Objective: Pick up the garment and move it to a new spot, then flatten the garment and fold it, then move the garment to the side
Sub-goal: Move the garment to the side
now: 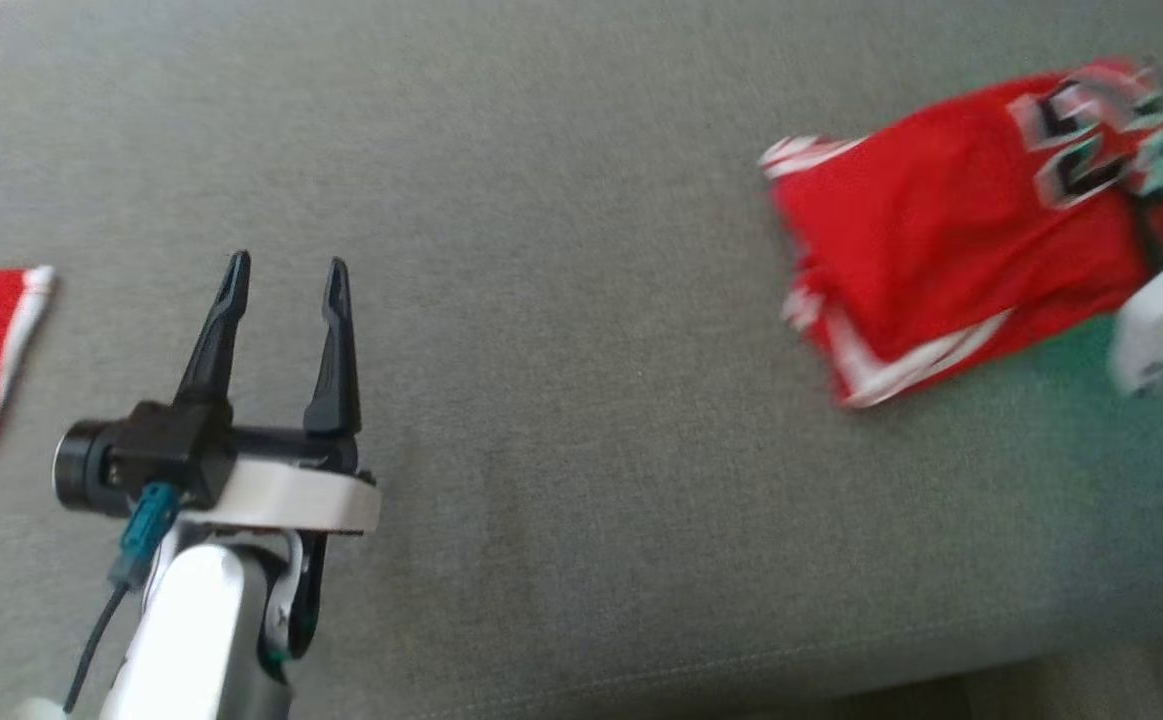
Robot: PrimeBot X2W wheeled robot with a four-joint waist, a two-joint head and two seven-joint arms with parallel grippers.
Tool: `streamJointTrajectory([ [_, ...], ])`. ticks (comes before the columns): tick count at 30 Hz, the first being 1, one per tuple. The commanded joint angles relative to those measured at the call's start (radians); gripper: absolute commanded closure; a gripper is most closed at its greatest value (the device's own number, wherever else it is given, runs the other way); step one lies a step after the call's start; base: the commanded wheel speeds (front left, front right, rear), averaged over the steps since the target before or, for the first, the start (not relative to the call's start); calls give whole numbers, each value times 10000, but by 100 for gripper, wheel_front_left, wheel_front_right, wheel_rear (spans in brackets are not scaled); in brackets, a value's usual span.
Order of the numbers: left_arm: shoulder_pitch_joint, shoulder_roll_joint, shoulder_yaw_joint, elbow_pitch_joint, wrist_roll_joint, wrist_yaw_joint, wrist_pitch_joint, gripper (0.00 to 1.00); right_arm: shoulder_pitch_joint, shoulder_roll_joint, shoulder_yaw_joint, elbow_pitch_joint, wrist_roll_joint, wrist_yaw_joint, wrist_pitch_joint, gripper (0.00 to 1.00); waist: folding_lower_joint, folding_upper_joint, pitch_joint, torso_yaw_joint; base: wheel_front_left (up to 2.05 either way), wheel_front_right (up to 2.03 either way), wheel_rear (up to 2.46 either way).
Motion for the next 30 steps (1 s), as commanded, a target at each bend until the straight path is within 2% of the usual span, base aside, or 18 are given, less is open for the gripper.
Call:
streamJointTrajectory([
  [1, -407, 183, 234, -346, 98, -30, -57, 0, -350, -478, -95, -210, 44, 67, 97, 100, -2, 0, 465, -245, 0, 0, 0],
  [5, -777, 179, 165, -358, 168, -113, -58, 0, -752, -1261, -591, -41, 56, 67, 328, 100, -2, 0, 926, -157, 0, 0, 0],
  [9, -1020, 162, 143, -373, 209, -172, -58, 0, -922, -1607, -1275, 123, 28, 67, 590, 100, -2, 0, 1300, -60, 0, 0, 0],
  [14, -1198, 168, 145, -329, 261, -226, -58, 0, -1056, -1481, -1872, 368, -168, 67, 738, 100, -2, 0, 1632, -21, 0, 0, 0],
  [19, -1440, 150, 82, -309, 319, -308, -58, 0, -1346, -1028, -2355, 812, -564, 67, 780, 100, -2, 0, 1946, 30, 0, 0, 0],
  [21, -1563, 143, 60, -289, 333, -348, -58, 0, -1443, -776, -2584, 1013, -768, 67, 757, 43, -2, 0, 2059, 56, 0, 0, 0],
  [22, -1616, 138, 51, -273, 338, -367, -58, 0, -1468, -646, -2693, 1126, -877, 67, 772, 0, -2, 0, 2097, 70, 0, 0, 0],
  [26, -1686, 137, 56, -227, 344, -401, -58, 0, -1468, -237, -2984, 1406, -1104, 67, 730, 0, -2, 0, 2144, 81, 0, 0, 0],
  [30, -1599, 129, 117, -143, 318, -396, -58, 0, -1183, 263, -3728, 1500, -1345, 67, 457, 0, -2, 0, 1987, 51, 0, 0, 0],
])
